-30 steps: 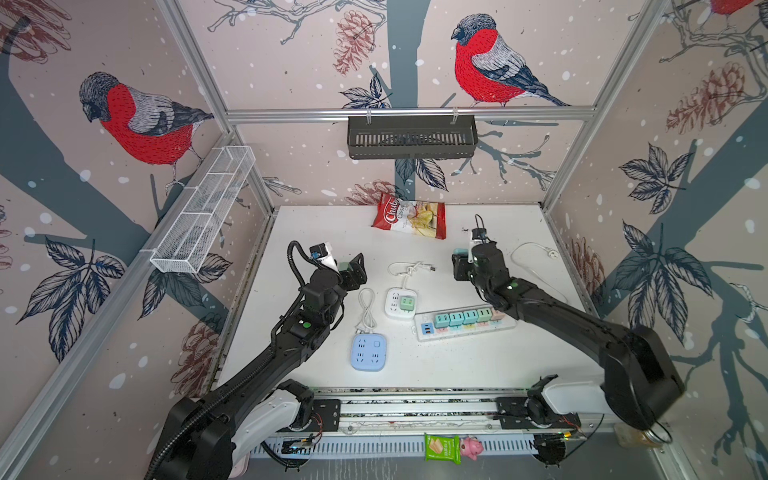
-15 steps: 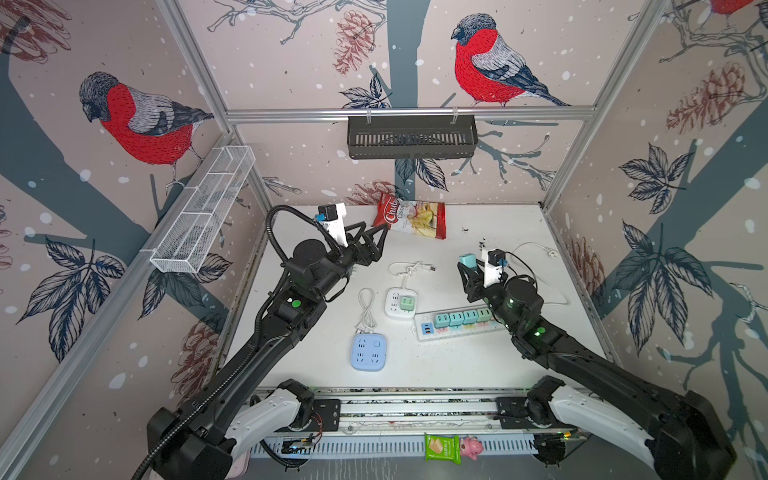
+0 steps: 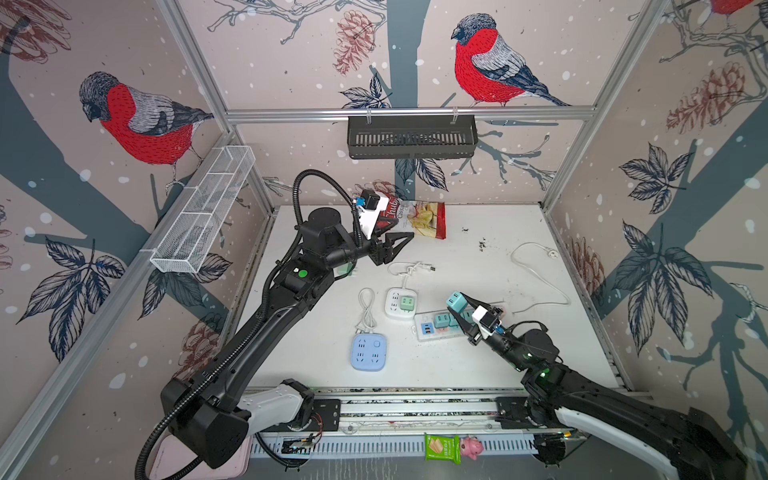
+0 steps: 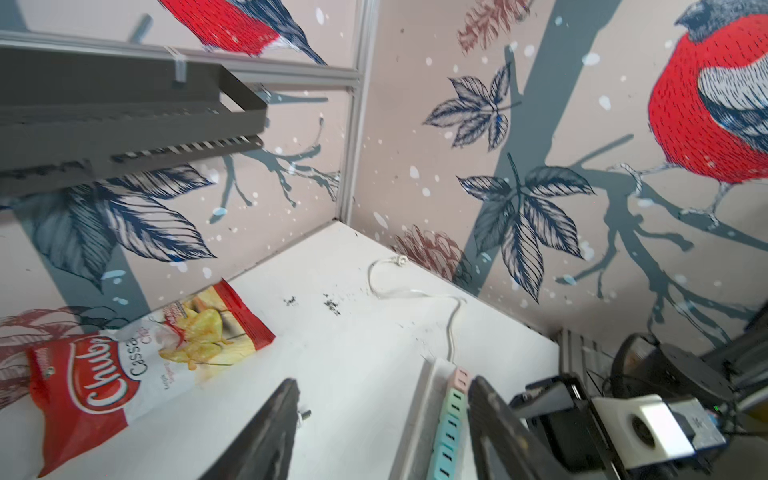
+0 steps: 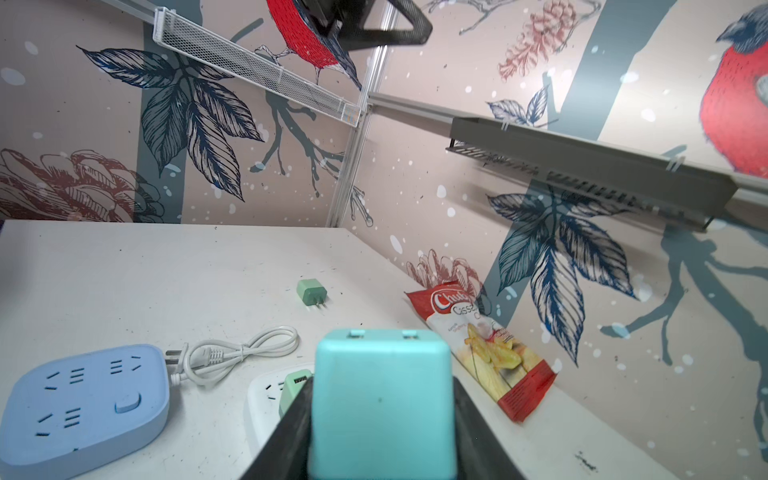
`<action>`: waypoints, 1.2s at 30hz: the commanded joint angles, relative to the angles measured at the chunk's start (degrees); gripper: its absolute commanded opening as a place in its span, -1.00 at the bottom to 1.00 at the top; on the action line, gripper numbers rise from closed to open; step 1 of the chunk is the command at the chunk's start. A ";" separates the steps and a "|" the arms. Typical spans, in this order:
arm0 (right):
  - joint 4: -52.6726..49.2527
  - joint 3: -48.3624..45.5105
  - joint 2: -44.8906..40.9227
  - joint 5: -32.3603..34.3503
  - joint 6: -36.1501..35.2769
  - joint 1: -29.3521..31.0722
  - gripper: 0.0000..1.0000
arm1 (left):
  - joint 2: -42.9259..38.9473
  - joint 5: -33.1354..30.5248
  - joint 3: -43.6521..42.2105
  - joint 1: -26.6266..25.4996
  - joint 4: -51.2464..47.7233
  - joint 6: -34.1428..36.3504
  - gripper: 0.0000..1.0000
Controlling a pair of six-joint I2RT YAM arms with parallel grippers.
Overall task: Insert the plug
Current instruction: 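Close the left gripper on the teal adapter held by the right gripper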
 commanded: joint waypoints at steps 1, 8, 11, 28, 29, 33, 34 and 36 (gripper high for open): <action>5.50 -0.21 -1.03 1.53 -4.71 0.98 -0.88 | 2.18 1.85 2.83 -2.22 -7.76 5.32 0.24; 6.58 -1.47 -0.16 7.54 -5.84 1.72 -0.91 | 13.03 -7.55 10.37 -13.90 -22.70 12.44 0.16; 7.20 -2.18 -0.18 8.00 -5.64 1.83 -0.91 | 16.53 -8.26 12.23 -17.35 -25.95 13.58 0.11; 11.15 -3.29 1.79 9.25 -6.39 4.30 -0.92 | 19.55 -1.05 12.84 -22.57 -25.98 11.86 0.16; 11.01 -3.01 2.26 9.50 -6.49 4.50 -0.92 | 19.76 -1.15 12.97 -22.79 -26.11 11.83 0.17; 13.81 -2.81 4.84 10.64 -6.62 5.65 -0.92 | 20.89 -2.45 13.35 -23.79 -27.02 12.00 0.17; 14.54 -2.57 5.39 11.45 -6.78 6.03 -0.92 | 21.22 -2.64 13.41 -23.98 -27.22 12.07 0.17; 14.98 -2.00 6.13 13.21 -6.89 6.84 -0.92 | 21.72 -3.08 13.62 -24.20 -27.71 12.09 0.16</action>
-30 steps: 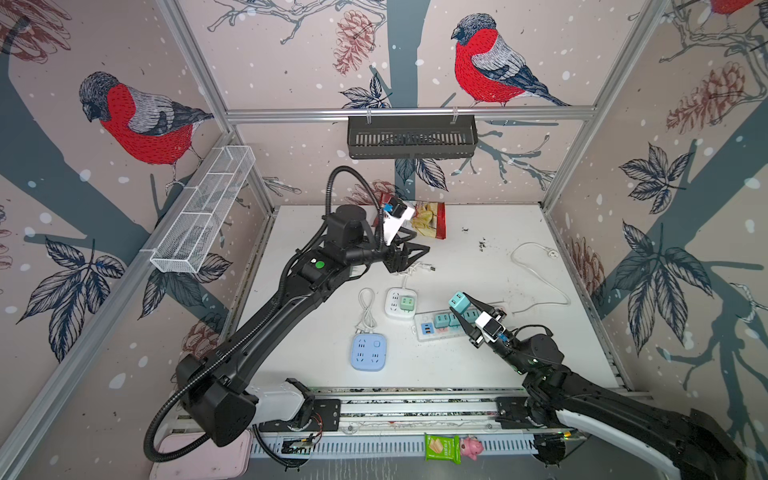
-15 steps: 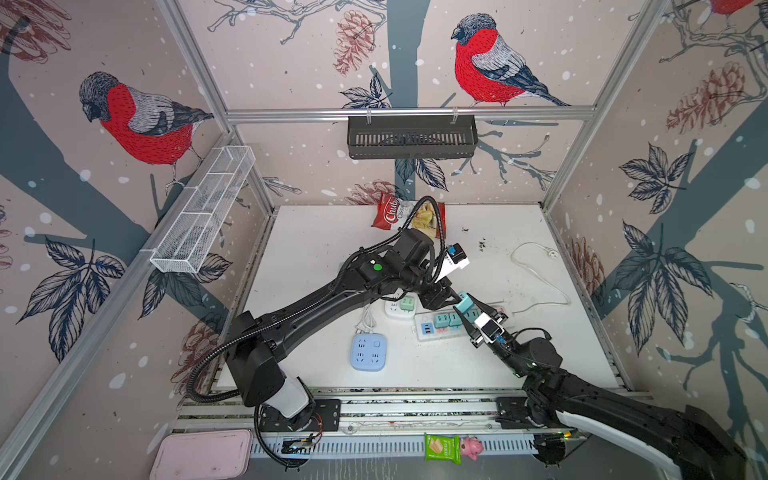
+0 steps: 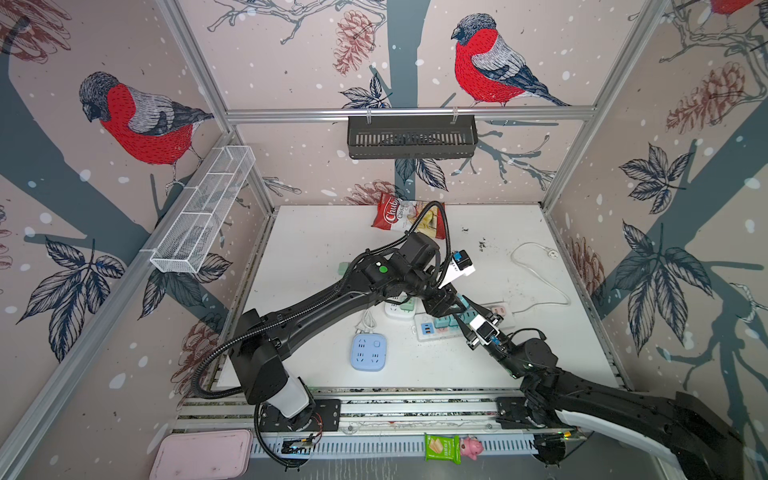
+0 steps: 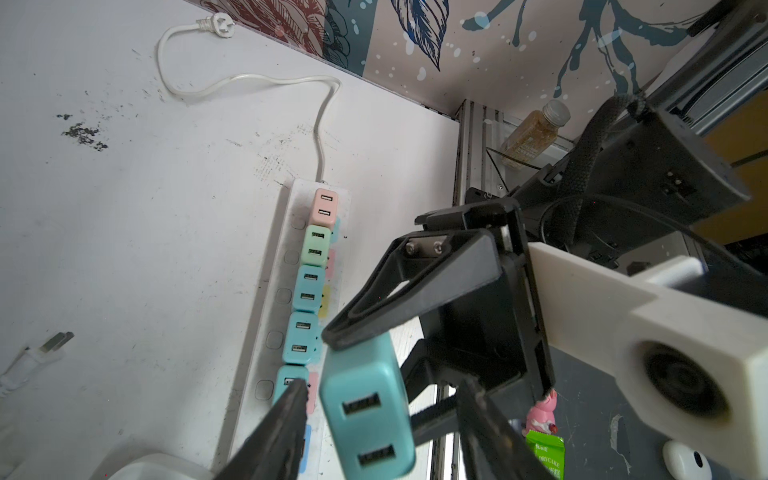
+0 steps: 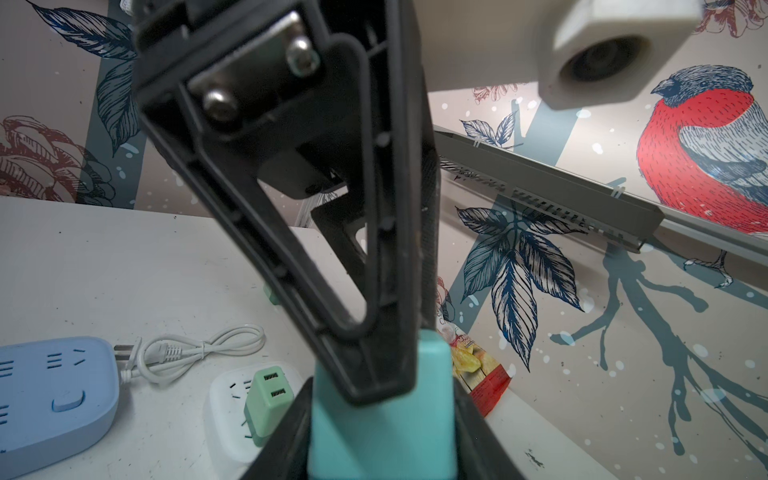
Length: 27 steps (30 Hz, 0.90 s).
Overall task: Insert the plug
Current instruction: 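Close the left gripper on the teal adapter held by the right gripper, then open the right gripper while the left carries the teal adapter to the socket box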
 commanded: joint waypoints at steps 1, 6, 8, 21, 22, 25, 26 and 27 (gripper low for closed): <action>5.49 0.70 0.92 3.67 -0.92 1.11 -0.93 | 0.77 -0.37 0.82 -0.41 -1.38 0.53 0.16; 7.07 0.78 1.54 4.03 -0.92 2.08 -0.92 | 3.07 -1.62 2.25 -0.99 -3.59 1.07 0.04; 7.19 0.71 1.67 4.08 -0.93 2.43 -0.92 | 3.35 -2.29 2.51 -1.28 -3.95 1.27 -0.03; 6.36 0.71 0.97 6.79 -0.60 2.72 1.00 | 1.68 -3.07 2.62 -0.79 -2.80 2.08 -1.00; 6.17 0.58 0.69 6.68 -0.58 2.73 0.99 | 0.96 -4.06 2.05 -0.39 -1.58 1.65 -1.00; 5.07 0.78 -0.23 7.02 -0.67 2.68 0.99 | -1.27 -5.38 0.17 1.87 2.26 0.37 -1.00; 4.32 0.76 -0.69 7.28 -0.58 2.66 0.99 | -2.11 -5.82 -0.45 3.17 3.40 0.22 -1.00; 3.84 0.69 -1.21 7.60 -0.12 2.71 0.99 | -3.17 -7.27 -1.23 4.41 4.81 -0.03 -1.00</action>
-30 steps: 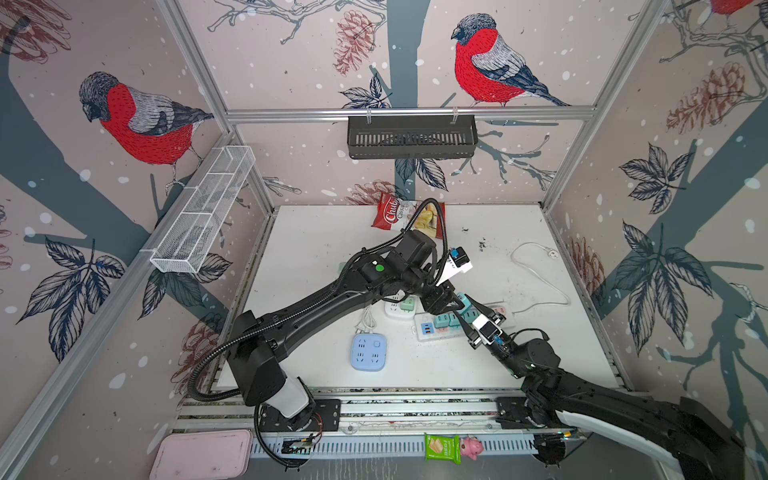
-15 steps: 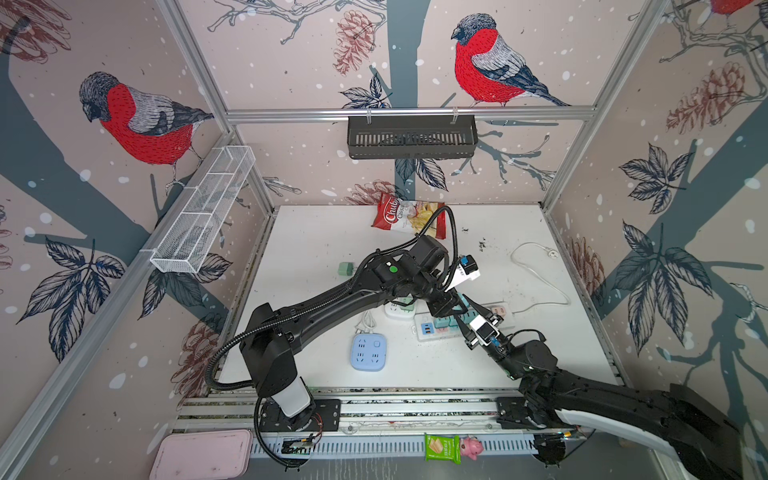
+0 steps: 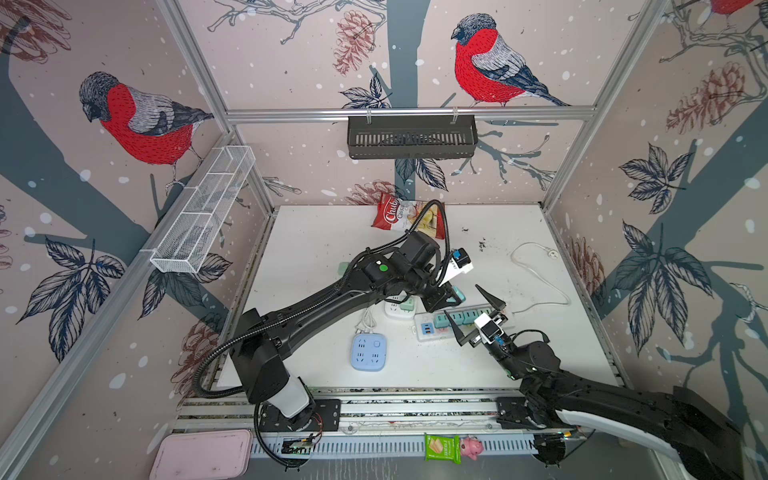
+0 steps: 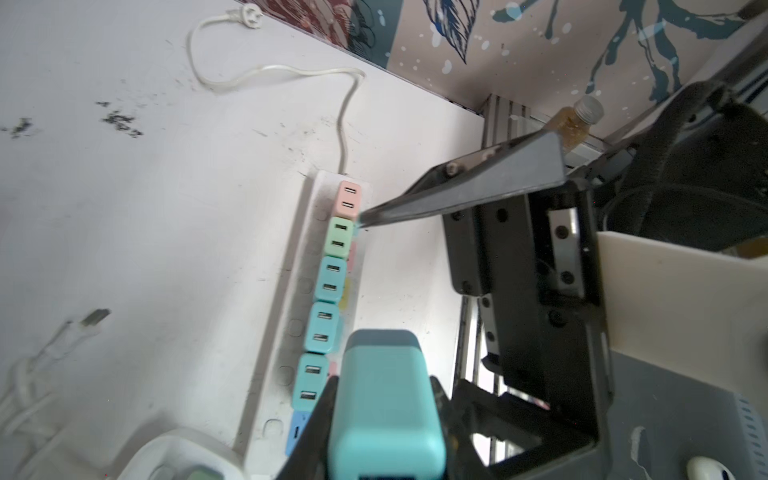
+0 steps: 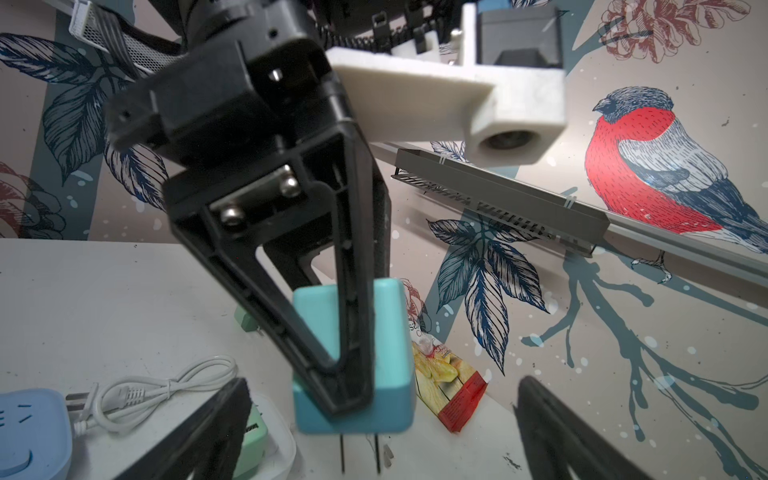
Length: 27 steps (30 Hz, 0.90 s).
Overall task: Insert the plug
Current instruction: 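Open the right gripper while the left carries the teal adapter to the socket box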
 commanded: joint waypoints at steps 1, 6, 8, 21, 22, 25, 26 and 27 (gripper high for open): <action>-0.38 0.12 -1.36 1.71 1.43 0.12 0.99 | -2.84 -4.06 -1.80 3.21 6.23 0.07 -1.00; -1.45 -0.66 -4.26 2.90 1.72 -0.21 0.99 | -7.37 -8.87 -7.67 8.32 13.08 3.38 -1.00; -1.07 -1.31 -5.39 2.92 1.74 -0.46 0.99 | -9.34 -10.67 -11.97 9.62 16.53 7.07 -1.00; -5.02 -2.15 -7.96 6.02 10.60 -10.32 0.99 | -18.64 -9.56 -29.62 13.46 18.95 38.48 -1.00; -5.07 -2.32 -8.01 6.15 12.09 -11.92 0.99 | -18.20 -9.85 -29.44 13.92 18.37 38.96 -1.00; -6.03 -2.98 -8.31 7.38 17.18 -16.96 0.99 | -15.59 -11.65 -28.65 14.46 16.17 40.35 -1.00; -6.06 -3.44 -8.25 7.41 18.48 -18.77 0.99 | -14.72 -12.00 -28.38 14.40 15.66 40.64 -1.00; -6.03 -3.97 -8.16 7.09 19.51 -20.38 0.99 | -13.95 -12.11 -28.20 14.46 15.19 40.84 -1.00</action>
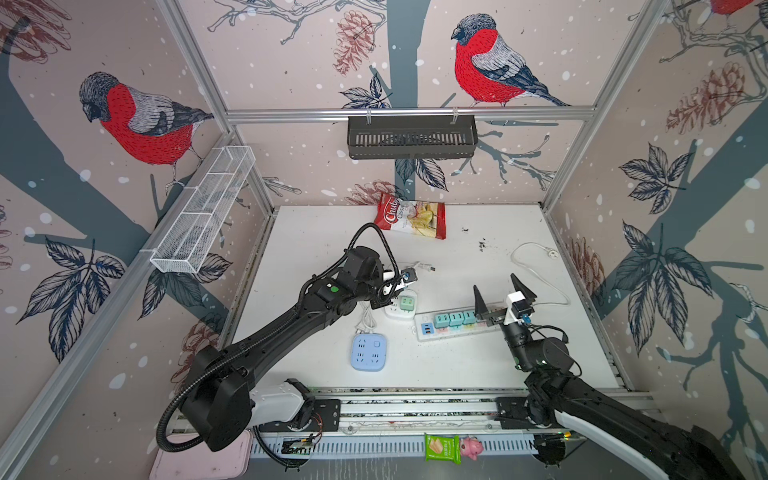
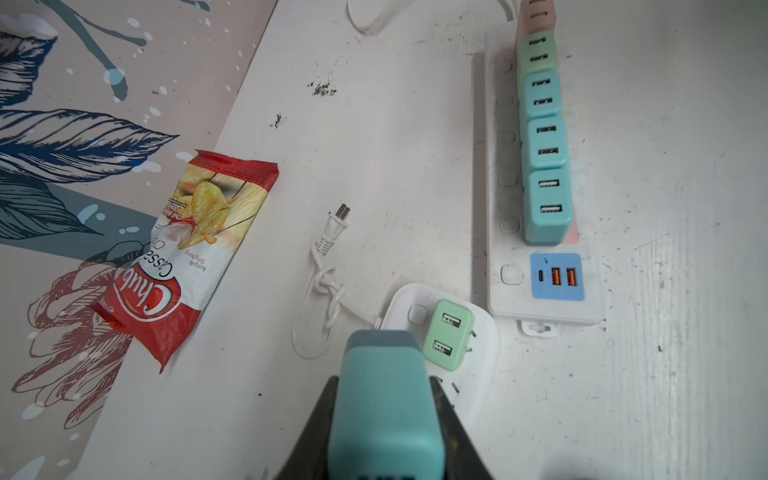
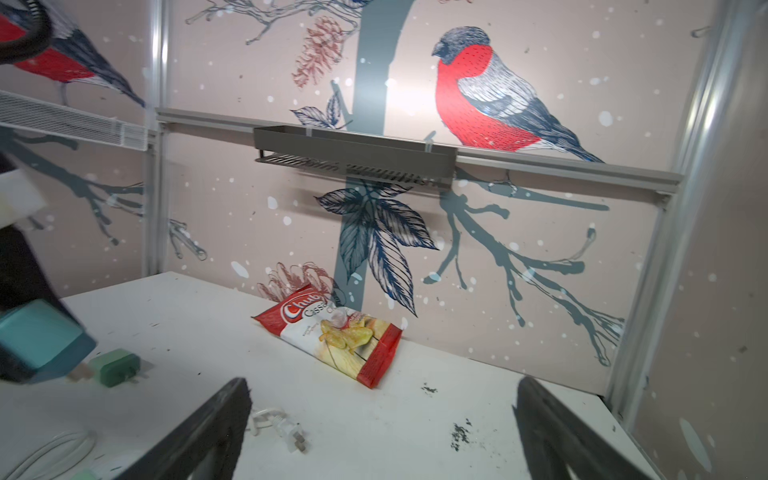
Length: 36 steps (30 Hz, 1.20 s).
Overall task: Insert the plug
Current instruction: 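Open the right gripper while the left carries the teal adapter to the socket box, then lower the teal adapter into the white socket box beside the mint adapter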
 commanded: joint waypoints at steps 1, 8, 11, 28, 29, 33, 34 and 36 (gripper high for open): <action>0.29 -3.80 0.14 0.46 6.48 -4.17 0.99 | 1.94 -1.05 0.99 0.21 -0.89 3.74 -1.00; 0.63 -4.89 1.02 1.33 13.24 -11.91 0.99 | 4.13 -1.42 0.78 0.21 -2.07 5.05 -1.00; 0.11 -5.24 -0.47 7.43 16.02 -12.20 0.99 | 5.56 -0.38 1.68 0.10 -4.14 5.76 -1.00; -6.60 -7.71 -11.67 10.14 19.07 -12.90 0.99 | 11.95 -1.17 2.55 -0.15 -12.19 13.53 -1.00; -6.71 -7.69 -11.63 10.32 19.13 -12.90 0.99 | 12.38 -1.37 2.69 -0.38 -12.29 13.78 -1.00; -6.72 -7.76 -11.72 9.97 19.04 -12.90 0.99 | 14.29 -2.91 2.67 -0.92 -12.77 14.86 -1.00; -6.75 -7.69 -11.72 10.10 19.12 -12.96 1.00 | 14.93 -3.29 2.75 -1.09 -12.97 15.08 -1.00; -6.80 -7.69 -11.72 10.24 19.13 -13.00 1.00 | 16.16 -3.84 2.80 -1.35 -13.41 15.14 -1.00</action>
